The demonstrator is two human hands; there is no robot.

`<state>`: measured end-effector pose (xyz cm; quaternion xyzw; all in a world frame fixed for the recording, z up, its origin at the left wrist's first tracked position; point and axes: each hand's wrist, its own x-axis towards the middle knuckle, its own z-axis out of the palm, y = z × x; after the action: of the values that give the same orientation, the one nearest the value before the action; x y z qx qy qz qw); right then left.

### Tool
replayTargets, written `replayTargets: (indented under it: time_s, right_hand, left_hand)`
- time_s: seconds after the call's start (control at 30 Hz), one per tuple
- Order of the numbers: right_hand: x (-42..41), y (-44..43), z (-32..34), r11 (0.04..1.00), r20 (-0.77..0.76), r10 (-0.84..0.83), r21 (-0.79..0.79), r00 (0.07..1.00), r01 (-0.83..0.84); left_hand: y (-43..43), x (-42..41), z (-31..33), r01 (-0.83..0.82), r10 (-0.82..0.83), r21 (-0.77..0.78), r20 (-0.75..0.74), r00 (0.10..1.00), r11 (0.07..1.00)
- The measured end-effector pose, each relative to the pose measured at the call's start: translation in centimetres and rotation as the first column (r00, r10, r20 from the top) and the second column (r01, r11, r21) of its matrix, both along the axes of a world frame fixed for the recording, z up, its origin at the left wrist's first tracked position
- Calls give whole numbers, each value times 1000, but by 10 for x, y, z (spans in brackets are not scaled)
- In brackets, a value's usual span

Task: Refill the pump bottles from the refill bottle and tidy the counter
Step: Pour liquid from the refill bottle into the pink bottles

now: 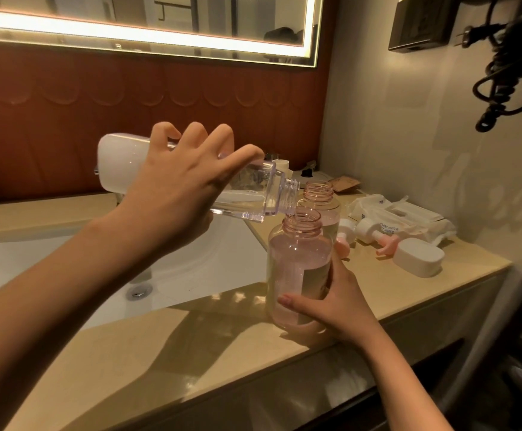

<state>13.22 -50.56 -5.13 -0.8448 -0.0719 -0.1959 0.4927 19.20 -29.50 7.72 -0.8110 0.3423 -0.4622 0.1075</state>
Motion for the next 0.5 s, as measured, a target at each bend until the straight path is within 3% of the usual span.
replayTargets:
  time_s: [0.5]
  right_hand:
    - [0,-1,0,1000,13,10,10,1000,-10]
  left_hand:
    - [-1,-2,1,6,-6,-18,-12,1000,1000]
